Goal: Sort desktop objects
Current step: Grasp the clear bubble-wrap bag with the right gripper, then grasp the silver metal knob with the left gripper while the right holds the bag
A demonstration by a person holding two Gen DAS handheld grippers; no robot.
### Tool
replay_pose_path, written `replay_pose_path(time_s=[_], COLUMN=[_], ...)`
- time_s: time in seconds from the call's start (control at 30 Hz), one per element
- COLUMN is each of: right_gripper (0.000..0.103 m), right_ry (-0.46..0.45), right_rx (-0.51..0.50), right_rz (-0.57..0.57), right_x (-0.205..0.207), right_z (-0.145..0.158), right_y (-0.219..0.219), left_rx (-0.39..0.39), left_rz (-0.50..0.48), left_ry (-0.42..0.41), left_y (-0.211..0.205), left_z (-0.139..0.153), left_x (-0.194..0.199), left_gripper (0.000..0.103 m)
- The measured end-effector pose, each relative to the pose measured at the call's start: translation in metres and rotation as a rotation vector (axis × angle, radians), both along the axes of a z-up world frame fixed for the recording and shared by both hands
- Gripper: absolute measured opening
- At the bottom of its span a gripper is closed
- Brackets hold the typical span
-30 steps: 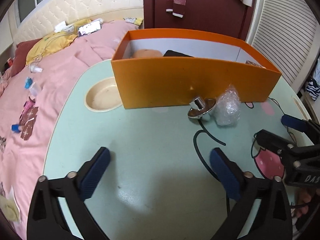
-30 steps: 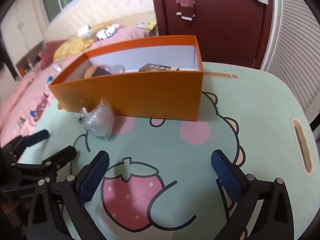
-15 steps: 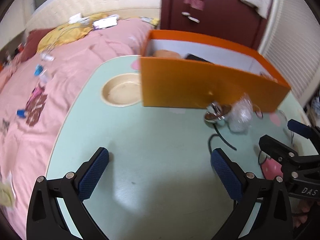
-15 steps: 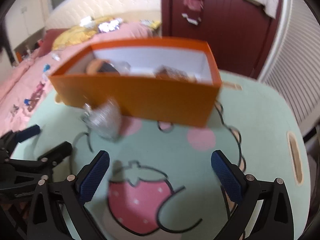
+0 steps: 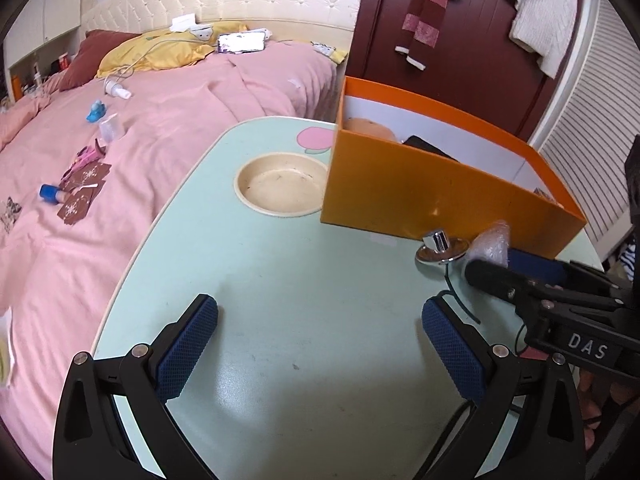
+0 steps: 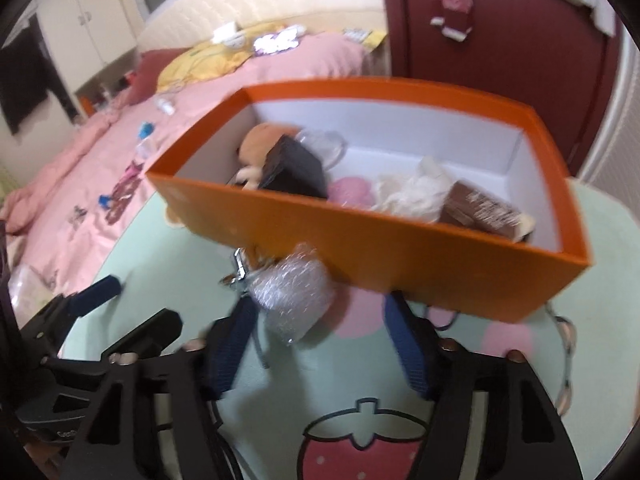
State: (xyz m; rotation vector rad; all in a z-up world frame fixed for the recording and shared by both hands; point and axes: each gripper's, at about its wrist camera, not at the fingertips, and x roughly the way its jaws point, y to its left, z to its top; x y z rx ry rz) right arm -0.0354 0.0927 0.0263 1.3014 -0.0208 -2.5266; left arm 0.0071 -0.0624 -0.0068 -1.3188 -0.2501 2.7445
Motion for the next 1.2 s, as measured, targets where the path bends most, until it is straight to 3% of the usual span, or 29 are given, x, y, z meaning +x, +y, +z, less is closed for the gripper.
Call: replay_pose_path(time_s=[0.03, 0.47, 0.93, 1.0, 1.13, 1.17, 1.2], right_gripper=[0.033, 0.033, 0.033, 0.033, 0.033, 0.033, 0.033], right_ry=[0.003, 0.019, 0.034, 0.032, 0.032, 0.032, 0.032], right_rx=[-0.002, -0.021, -0.061, -0.07, -0.077, -0.078, -0.078], right_rz=[0.016, -0.085, -0.118, -0.12, -0.121, -0.122, -0.122], right_x=[0.001, 0.029, 0.039, 0.039, 0.04, 0.041, 0.041], right_z=[0.0, 0.004, 0.004, 0.004, 0.004, 0.004, 0.003], right_y=[-0.001, 0.05, 0.073, 0.075, 0.075, 0.075, 0.075], left_rx=[0.005, 0.004, -0.122, -0.123, -0.134, -0.137, -0.133], left_rz=[-0.005, -0.086, -0.282, -0.287, -0.279, -0.285, -0.295], left_ry=[0.001, -0.011, 0.007, -0.009, -0.046, -0.04, -0.031], left_y=[0.0, 0.015, 0.072, 0.075, 0.078, 0.079, 0.079], left_z=[0.0, 0.009, 0.023, 0.02, 0.01, 0.01, 0.012], left_x=[0.0, -0.006, -0.04, -0.046, -0.052, -0.05, -0.048], left_gripper=[0.102, 0.102, 0.1, 0.083, 0.07, 0.059, 0.035])
